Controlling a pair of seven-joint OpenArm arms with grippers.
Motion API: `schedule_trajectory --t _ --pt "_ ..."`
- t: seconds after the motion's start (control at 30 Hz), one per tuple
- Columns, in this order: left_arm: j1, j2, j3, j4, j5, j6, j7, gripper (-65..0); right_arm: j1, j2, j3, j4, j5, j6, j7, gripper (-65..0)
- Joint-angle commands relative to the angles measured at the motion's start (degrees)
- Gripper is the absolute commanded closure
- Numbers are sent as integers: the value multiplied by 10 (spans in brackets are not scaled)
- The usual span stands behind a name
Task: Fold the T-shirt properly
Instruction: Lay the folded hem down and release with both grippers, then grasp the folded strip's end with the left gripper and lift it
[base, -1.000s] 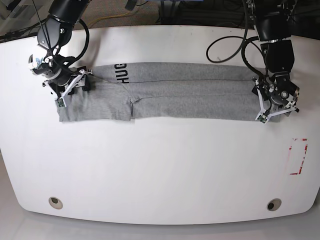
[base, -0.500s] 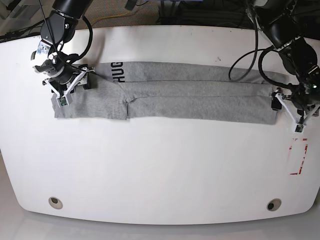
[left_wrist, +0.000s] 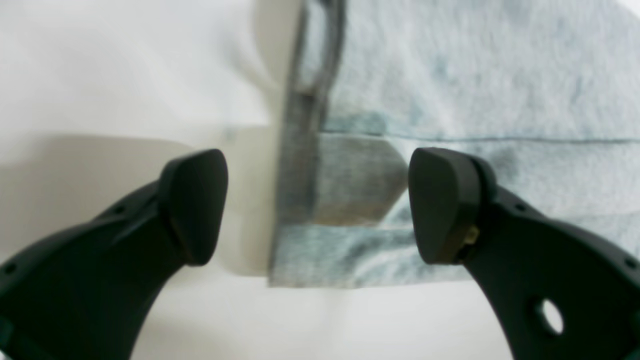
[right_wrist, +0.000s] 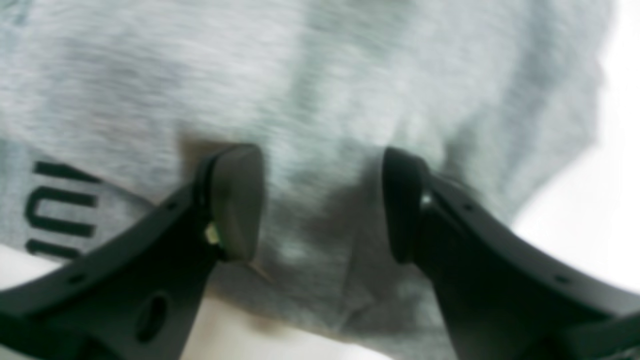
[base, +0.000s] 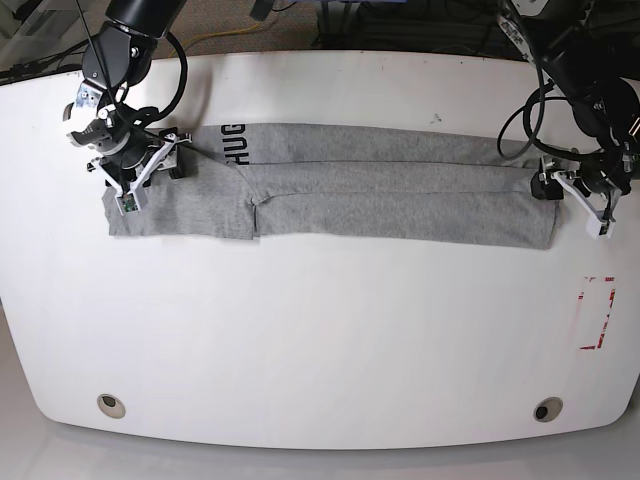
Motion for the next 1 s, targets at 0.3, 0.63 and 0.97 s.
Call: schedule_trajectory --t 0.3,0.63,0.97 --pt "-30 -11 3 -82 -12 -1 -12 -531 7 9 3 11 6 -1 9 -354" --pt "-30 -10 48 -80 -12 -1 -11 -181 7 8 4 11 6 -1 9 -354" --pt "16 -7 101 58 -14 -1 -11 -1 7 7 4 11 6 -1 9 -352"
